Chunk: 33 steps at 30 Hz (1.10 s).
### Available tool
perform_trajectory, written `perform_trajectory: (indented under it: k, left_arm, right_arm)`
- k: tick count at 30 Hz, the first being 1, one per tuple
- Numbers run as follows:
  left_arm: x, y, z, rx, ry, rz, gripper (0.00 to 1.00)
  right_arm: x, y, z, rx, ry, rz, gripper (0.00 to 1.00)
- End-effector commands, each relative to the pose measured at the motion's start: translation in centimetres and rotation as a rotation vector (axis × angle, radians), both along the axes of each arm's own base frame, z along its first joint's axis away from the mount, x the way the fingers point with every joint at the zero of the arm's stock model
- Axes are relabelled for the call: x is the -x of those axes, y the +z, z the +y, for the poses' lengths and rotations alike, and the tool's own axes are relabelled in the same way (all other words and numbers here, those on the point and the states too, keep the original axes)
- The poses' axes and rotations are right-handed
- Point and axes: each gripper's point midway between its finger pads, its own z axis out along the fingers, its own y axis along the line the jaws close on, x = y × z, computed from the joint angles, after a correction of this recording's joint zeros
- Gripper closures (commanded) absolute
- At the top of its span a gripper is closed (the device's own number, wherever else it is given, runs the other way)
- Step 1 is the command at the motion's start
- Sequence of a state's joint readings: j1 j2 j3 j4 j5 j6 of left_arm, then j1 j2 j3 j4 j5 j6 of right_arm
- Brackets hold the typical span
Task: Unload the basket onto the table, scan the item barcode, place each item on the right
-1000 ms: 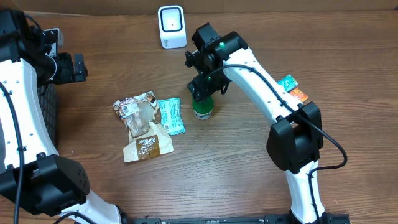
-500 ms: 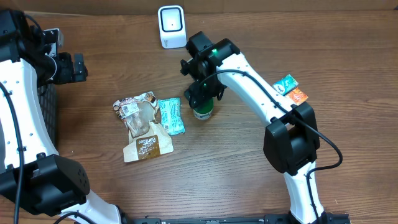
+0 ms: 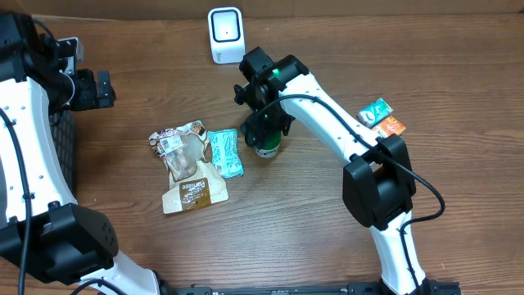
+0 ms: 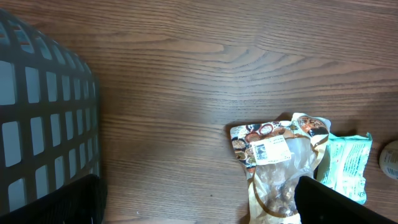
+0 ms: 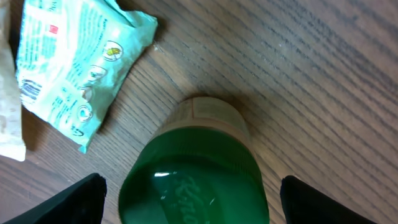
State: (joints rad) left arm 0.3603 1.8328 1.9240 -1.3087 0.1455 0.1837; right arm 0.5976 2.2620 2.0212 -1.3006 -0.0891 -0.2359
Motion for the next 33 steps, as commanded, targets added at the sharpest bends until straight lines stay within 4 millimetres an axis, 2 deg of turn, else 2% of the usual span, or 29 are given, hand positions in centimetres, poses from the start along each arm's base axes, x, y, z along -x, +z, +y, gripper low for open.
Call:
perform_trajectory:
  k: [1, 9, 33]
  left_arm:
    - [-0.03, 0.10, -0.04, -0.005, -0.012, -0.004, 0.01]
    - [-0.03, 0.10, -0.04, -0.005, -0.012, -0.004, 0.01]
    - [-0.03, 0.10, -0.04, -0.005, -0.012, -0.004, 0.00]
  right_arm:
    - [0.23, -1.16, -0.12, 0.020, -0.002, 0.021, 0.15]
    - [0.30, -1.31, -0.17, 0.024, -0.002, 0.026, 0.20]
    - [0.53, -1.74, -0.44, 0.036, -0.004, 0.043, 0.19]
